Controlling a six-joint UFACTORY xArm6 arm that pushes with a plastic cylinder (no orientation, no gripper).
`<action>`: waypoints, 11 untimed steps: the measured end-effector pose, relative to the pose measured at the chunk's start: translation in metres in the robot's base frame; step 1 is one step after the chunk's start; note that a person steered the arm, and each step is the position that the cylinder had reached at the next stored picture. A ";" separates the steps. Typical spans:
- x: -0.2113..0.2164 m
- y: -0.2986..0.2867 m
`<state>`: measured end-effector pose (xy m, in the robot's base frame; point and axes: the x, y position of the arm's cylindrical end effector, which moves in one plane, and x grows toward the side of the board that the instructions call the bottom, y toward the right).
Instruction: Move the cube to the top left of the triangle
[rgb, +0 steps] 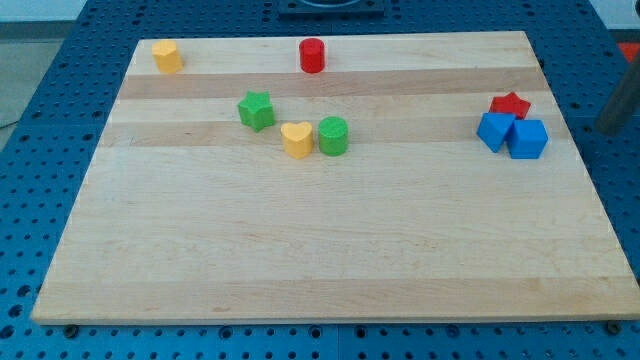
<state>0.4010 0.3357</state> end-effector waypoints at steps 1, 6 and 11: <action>0.004 -0.071; 0.009 -0.047; 0.027 -0.268</action>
